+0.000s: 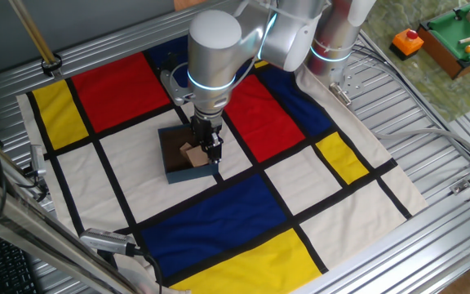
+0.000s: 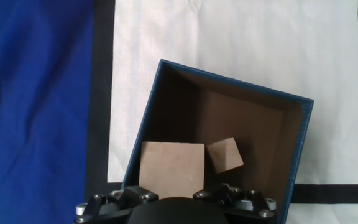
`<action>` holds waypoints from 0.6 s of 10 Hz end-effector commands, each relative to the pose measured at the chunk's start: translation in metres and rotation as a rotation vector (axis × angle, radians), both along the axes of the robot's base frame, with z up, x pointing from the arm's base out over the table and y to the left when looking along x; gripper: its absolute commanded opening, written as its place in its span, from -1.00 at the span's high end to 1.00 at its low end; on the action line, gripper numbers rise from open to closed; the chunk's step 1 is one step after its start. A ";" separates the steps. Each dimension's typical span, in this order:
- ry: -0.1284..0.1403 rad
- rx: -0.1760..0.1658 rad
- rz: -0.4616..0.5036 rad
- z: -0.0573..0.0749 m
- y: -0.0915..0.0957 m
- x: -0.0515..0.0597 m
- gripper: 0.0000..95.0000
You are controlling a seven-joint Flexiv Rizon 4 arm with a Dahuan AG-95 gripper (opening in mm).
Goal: Take everything out of the gift box
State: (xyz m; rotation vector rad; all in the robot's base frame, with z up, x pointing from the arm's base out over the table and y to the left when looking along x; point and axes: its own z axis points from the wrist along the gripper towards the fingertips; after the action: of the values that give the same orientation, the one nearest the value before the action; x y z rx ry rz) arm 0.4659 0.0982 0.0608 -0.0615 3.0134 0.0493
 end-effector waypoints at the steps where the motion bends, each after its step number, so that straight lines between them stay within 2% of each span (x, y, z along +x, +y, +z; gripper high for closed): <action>1: -0.007 -0.003 -0.004 -0.002 -0.001 0.000 -0.20; 6: -0.011 -0.007 -0.010 -0.005 -0.001 0.001 -0.20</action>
State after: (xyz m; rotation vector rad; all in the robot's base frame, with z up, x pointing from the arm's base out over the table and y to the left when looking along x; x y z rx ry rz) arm 0.4666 0.0988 0.0543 -0.0469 3.0056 0.0459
